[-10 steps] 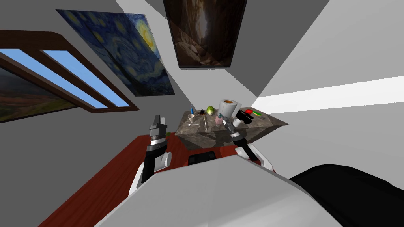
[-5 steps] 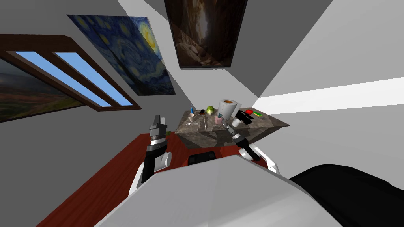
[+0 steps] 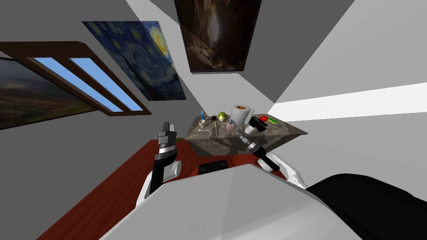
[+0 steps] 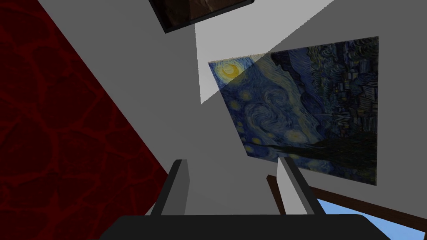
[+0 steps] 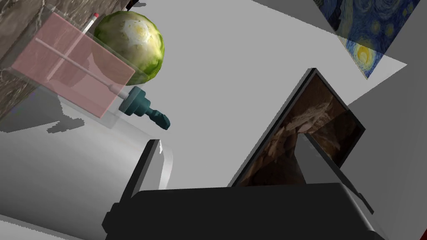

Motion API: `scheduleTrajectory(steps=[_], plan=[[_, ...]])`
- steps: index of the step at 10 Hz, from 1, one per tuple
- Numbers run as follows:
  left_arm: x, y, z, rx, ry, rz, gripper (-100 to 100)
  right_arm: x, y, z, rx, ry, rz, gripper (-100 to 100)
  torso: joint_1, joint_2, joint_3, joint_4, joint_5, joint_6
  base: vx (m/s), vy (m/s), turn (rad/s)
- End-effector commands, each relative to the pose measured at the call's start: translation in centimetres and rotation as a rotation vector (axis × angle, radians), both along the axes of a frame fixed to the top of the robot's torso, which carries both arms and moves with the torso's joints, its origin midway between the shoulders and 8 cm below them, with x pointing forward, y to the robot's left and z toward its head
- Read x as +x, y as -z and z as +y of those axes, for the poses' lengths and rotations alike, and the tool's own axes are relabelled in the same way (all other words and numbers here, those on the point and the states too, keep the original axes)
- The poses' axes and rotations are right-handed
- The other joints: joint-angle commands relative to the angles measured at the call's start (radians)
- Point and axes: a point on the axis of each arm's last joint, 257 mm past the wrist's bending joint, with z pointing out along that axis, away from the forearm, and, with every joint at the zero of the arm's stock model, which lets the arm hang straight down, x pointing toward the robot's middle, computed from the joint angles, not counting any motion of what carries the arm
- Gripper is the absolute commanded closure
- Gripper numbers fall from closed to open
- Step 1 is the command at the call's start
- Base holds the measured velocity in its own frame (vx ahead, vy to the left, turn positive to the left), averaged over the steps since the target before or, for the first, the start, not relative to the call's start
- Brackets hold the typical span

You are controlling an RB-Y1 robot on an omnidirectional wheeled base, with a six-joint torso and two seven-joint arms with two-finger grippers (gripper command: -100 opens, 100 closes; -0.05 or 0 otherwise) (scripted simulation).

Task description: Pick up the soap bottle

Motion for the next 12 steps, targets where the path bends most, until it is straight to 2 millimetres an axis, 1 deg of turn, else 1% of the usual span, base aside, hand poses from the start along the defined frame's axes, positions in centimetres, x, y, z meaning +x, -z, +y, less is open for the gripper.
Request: scheduleTrajectory(steps=[1,2,3,4,5,6,7,8,9,10,11,12], plan=[[0.0,0.0,0.0,0.0,0.0,0.0,0,-0.4,2.1,-1.0,-0.086,-0.021,0.038,-100,0.0,0.0,0.0,0.0,0.0,0.0,-0.029,-0.033,0.079],[0.0,0.0,0.0,0.0,0.0,0.0,0,-0.5,2.1,-1.1,-0.104,-0.032,0.042,-100,0.0,0.0,0.0,0.0,0.0,0.0,-0.023,-0.03,0.029],[0.0,0.0,0.0,0.0,0.0,0.0,0,-1.0,3.8,-2.1,-0.168,-0.044,0.073,-100,0.0,0.0,0.0,0.0,0.0,0.0,-0.026,-0.029,0.055],[0.0,0.0,0.0,0.0,0.0,0.0,0,-1.0,3.7,-2.3,-0.19,-0.057,0.077,-100,0.0,0.0,0.0,0.0,0.0,0.0,-0.022,-0.021,0.036],[0.0,0.0,0.0,0.0,0.0,0.0,0,-1.6,5.3,-3.4,-0.256,-0.071,0.11,-100,0.0,0.0,0.0,0.0,0.0,0.0,-0.02,-0.019,0.068],[0.0,0.0,0.0,0.0,0.0,0.0,0,-1.6,5.3,-3.6,-0.275,-0.082,0.113,-100,0.0,-0.001,0.0,0.0,0.0,0.0,-0.016,-0.018,0.036],[0.0,0.0,0.0,0.0,0.0,0.0,0,-2.2,6.8,-4.9,-0.342,-0.096,0.147,-100,0.001,-0.001,0.0,0.0,0.0,0.0,-0.018,-0.013,0.069],[0.0,0.0,0.0,0.0,0.0,0.0,0,-2.3,6.8,-5.1,-0.36,-0.107,0.15,-100,0.001,-0.001,0.0,0.0,0.0,0.0,-0.016,-0.008,0.036],[0.0,0.0,0.0,0.0,0.0,0.0,0,-3.0,8.2,-6.7,-0.428,-0.121,0.184,-100,0.001,-0.001,-0.001,0.0,0.0,0.0,-0.015,0.001,0.071],[0.0,0.0,0.0,0.0,0.0,0.0,0,-3.0,8.1,-6.9,-0.444,-0.13,0.186,-100,0.002,-0.001,-0.001,0.0,0.0,0.0,-0.011,0.003,0.037],[0.0,0.0,0.0,0.0,0.0,0.0,0,-3.7,9.4,-8.5,-0.507,-0.141,0.221,-100,0.002,-0.001,-0.001,0.0,0.0,0.0,-0.008,0.013,0.088],[0.0,0.0,0.0,0.0,0.0,0.0,0,-3.7,9.3,-8.8,-0.527,-0.153,0.224,-100,0.003,-0.002,-0.001,0.0,0.001,0.0,-0.005,0.01,0.029]])
